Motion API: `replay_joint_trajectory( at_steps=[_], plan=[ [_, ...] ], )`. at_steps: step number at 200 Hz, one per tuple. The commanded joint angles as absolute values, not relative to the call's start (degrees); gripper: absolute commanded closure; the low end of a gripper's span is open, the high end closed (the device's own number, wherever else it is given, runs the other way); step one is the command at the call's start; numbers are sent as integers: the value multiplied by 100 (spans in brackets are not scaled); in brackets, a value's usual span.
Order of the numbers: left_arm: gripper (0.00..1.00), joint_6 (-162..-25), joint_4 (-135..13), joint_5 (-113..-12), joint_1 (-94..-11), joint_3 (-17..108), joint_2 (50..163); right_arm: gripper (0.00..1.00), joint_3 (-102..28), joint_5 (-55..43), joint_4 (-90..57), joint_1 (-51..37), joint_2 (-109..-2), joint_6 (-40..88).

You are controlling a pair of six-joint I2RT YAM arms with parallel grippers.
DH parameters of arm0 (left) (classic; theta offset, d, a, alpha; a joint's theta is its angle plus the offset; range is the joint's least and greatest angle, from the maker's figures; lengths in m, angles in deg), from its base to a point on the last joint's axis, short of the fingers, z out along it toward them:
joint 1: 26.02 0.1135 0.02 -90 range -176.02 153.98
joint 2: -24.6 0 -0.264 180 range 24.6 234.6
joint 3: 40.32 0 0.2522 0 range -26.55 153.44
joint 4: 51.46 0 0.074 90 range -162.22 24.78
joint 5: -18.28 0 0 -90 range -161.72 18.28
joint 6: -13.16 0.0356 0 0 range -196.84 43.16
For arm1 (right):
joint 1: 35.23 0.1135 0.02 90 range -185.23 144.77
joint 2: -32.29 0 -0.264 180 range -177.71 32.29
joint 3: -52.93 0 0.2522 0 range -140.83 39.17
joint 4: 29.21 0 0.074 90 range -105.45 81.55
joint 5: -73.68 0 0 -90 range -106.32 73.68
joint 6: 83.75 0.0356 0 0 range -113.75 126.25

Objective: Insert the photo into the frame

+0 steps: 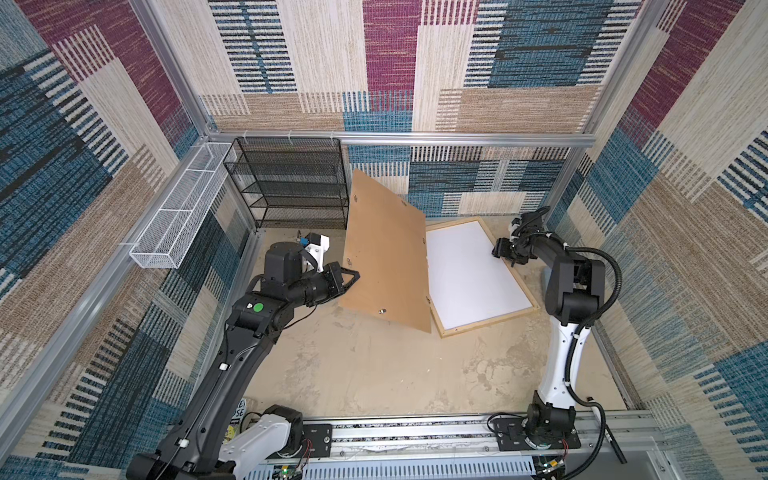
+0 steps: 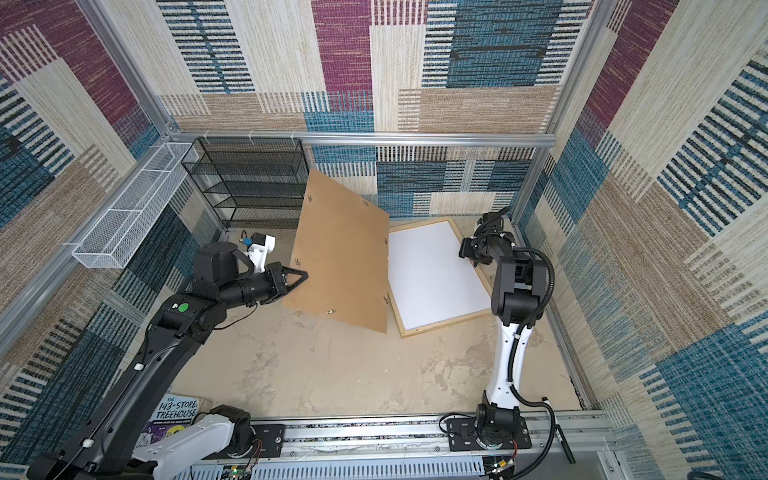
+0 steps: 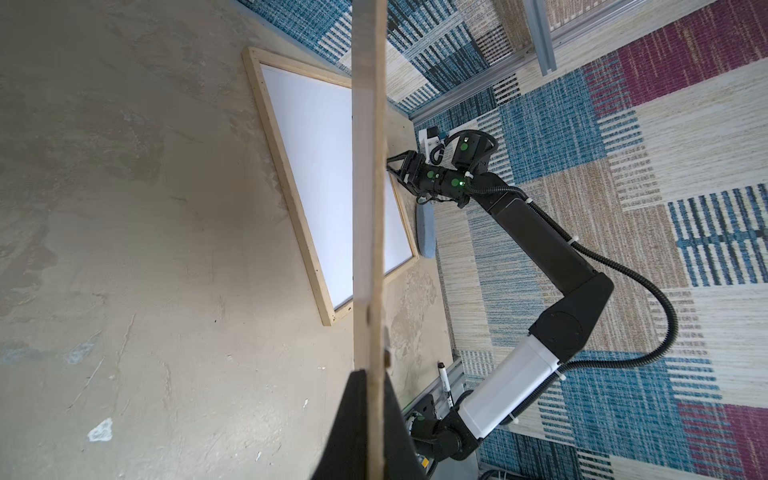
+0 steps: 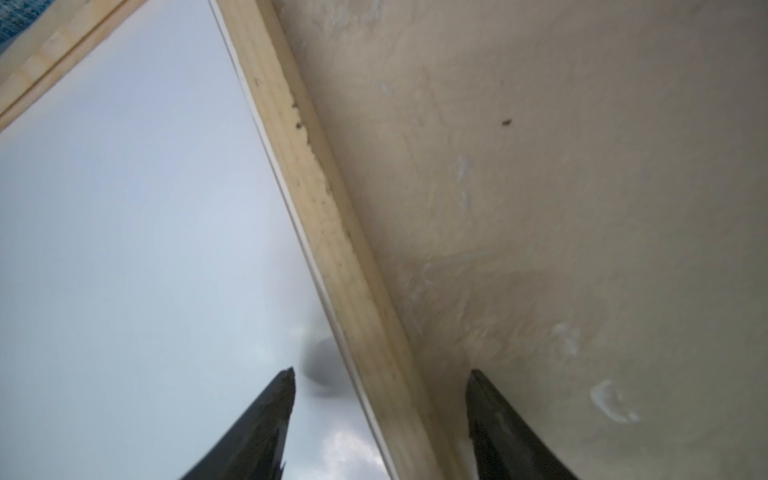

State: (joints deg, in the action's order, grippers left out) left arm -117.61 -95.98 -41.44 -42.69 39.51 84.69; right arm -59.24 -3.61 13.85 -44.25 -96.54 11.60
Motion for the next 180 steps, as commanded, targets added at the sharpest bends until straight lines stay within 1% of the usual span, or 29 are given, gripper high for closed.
replay_joint_trajectory(
  at_steps=[1, 41, 63, 69, 74, 94, 109, 157, 180],
  plan=[
    [100, -11740, -8919, -4094, -4267, 3954, 8419, 36, -5415, -6, 1255, -4420, -9352, 1317],
    [100, -11731, -8894, -4157, -4268, 3928, 8467, 45, -3941, 152, 699, -4369, -8492, 1513],
    [100, -11716, -8885, -4157, -4270, 3941, 8480, 53, -3312, 139, 465, -4269, -8086, 1613],
    [100, -11718, -8886, -4157, -4270, 3941, 8480, 57, -3181, 119, 430, -4223, -7998, 1631],
    [100, -11718, -8876, -4151, -4264, 3936, 8487, 58, -3080, 101, 416, -4176, -7928, 1640],
    [100, -11709, -8849, -4122, -4272, 3902, 8481, 74, -2698, 43, 307, -3938, -7663, 1669],
    [100, -11735, -8813, -4122, -4263, 3828, 8463, 82, -2485, 13, 255, -3716, -7530, 1687],
    [100, -11999, -8416, -3907, -4268, 3426, 8470, 83, -1885, 33, 41, -2930, -7185, 1818],
    [100, -12103, -8311, -3957, -4281, 3167, 8400, 83, -1692, 95, -85, -2685, -7064, 1860]
  ],
)
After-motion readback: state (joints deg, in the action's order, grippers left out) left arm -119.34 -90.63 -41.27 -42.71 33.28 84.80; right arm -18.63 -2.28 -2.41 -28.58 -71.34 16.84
